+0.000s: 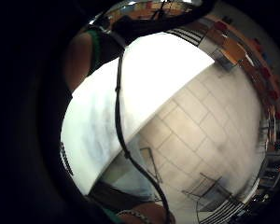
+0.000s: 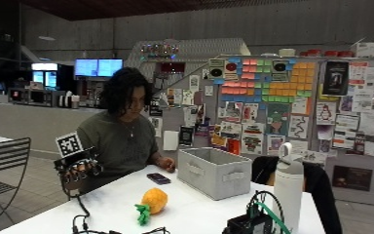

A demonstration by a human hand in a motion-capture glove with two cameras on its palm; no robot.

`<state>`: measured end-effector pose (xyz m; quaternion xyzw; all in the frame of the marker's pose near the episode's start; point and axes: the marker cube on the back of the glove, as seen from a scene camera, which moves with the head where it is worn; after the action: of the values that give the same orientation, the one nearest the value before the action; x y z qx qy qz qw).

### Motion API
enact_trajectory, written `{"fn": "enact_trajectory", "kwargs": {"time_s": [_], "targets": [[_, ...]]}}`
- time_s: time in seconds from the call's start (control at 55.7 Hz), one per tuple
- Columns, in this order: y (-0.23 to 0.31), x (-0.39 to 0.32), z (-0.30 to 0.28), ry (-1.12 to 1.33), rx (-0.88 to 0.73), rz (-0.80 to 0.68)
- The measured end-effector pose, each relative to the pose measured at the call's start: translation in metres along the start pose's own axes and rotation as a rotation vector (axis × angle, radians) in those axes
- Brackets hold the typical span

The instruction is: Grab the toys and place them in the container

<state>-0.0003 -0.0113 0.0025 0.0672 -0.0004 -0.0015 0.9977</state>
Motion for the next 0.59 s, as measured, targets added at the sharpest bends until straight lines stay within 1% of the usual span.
{"fn": "enact_trajectory", "kwargs": {"time_s": [0.054, 0.09, 0.18, 0.233, 0.287, 0.305, 0.341, 0.377, 0.431, 0.467, 0.539, 0.593], "targets": [[-0.010, 0.000, 0.004, 0.001, 0.133, 0.002], [-0.009, 0.000, 0.006, 0.005, 0.168, 0.000], [0.002, 0.000, 0.006, 0.012, 0.111, -0.025], [-0.004, -0.003, 0.006, 0.005, 0.125, 0.017], [-0.005, -0.007, 0.005, -0.009, 0.083, 0.045], [-0.007, -0.008, 0.005, -0.013, 0.096, 0.032], [-0.018, -0.012, 0.007, -0.018, 0.171, 0.006], [-0.027, -0.018, 0.009, -0.024, 0.208, 0.011], [-0.035, -0.032, 0.010, -0.044, 0.182, 0.032], [-0.046, -0.043, 0.012, -0.059, 0.202, 0.026], [-0.055, -0.069, 0.020, -0.086, 0.140, -0.015], [-0.072, -0.088, 0.030, -0.097, 0.135, -0.059]]}}
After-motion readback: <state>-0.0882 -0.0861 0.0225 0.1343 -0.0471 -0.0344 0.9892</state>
